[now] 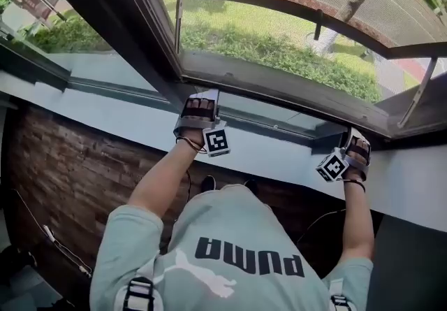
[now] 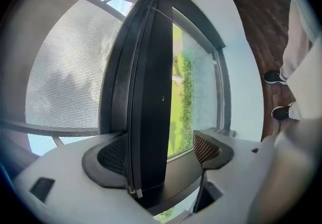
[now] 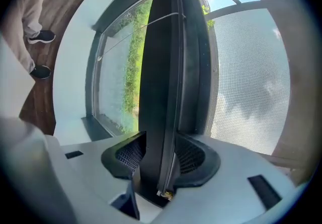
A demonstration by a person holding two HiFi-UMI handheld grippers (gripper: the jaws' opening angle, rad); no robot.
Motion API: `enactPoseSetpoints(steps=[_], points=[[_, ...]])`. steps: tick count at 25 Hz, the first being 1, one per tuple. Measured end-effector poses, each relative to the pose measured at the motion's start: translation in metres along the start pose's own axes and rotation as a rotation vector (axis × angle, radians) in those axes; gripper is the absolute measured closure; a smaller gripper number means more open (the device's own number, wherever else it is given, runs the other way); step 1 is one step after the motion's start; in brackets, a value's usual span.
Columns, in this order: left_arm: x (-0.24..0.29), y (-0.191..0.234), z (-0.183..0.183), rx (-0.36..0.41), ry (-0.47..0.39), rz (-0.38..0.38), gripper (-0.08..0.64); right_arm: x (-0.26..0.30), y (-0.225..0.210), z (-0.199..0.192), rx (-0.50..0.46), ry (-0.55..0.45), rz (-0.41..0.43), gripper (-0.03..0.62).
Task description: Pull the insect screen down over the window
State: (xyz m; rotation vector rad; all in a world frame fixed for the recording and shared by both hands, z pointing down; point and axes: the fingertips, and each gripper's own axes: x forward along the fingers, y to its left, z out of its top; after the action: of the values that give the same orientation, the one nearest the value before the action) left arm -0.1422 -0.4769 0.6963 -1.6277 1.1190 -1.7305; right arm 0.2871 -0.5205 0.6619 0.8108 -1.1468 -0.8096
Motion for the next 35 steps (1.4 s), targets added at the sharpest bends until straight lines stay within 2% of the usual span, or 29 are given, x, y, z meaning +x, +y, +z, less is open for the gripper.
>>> enactPoseSetpoints(steps=[5, 7, 10, 14, 18, 22, 28, 31, 32, 34, 35], points=[[0.0, 0.022, -0.013, 0.121, 0.054, 0.162, 0.19, 0.007, 0.001, -0.003, -0.002, 0.016, -0.132, 0.422], [0.003, 0.025, -0.013, 0.133, 0.065, 0.209, 0.19, 0.009, -0.006, -0.002, -0.004, 0.013, -0.188, 0.426], [0.005, 0.033, -0.012, 0.11, 0.087, 0.267, 0.192, 0.01, -0.02, 0.003, -0.011, 0.024, -0.24, 0.477], [0.0, 0.035, -0.013, 0.108, 0.108, 0.271, 0.193, 0.007, -0.016, 0.006, -0.01, 0.048, -0.194, 0.477], [0.002, 0.03, -0.005, 0.072, 0.093, 0.25, 0.193, 0.003, -0.015, 0.001, -0.026, 0.093, -0.128, 0.476], [0.002, 0.032, -0.003, 0.041, 0.086, 0.26, 0.193, 0.006, -0.012, 0.001, 0.002, 0.084, -0.118, 0.476], [-0.001, 0.035, -0.01, 0.088, 0.102, 0.297, 0.193, -0.002, -0.019, 0.0, -0.012, 0.08, -0.118, 0.476], [0.003, 0.036, -0.012, 0.106, 0.083, 0.318, 0.195, 0.004, -0.014, 0.001, 0.001, 0.08, -0.111, 0.476], [0.002, 0.04, -0.011, 0.102, 0.08, 0.323, 0.21, 0.007, -0.014, 0.001, 0.01, 0.076, -0.109, 0.476], [-0.002, 0.049, -0.01, 0.077, 0.081, 0.325, 0.283, 0.005, -0.018, 0.003, 0.01, 0.062, -0.098, 0.476], [-0.005, 0.053, -0.009, 0.063, 0.082, 0.325, 0.291, 0.001, -0.022, 0.003, -0.003, 0.054, -0.092, 0.476]])
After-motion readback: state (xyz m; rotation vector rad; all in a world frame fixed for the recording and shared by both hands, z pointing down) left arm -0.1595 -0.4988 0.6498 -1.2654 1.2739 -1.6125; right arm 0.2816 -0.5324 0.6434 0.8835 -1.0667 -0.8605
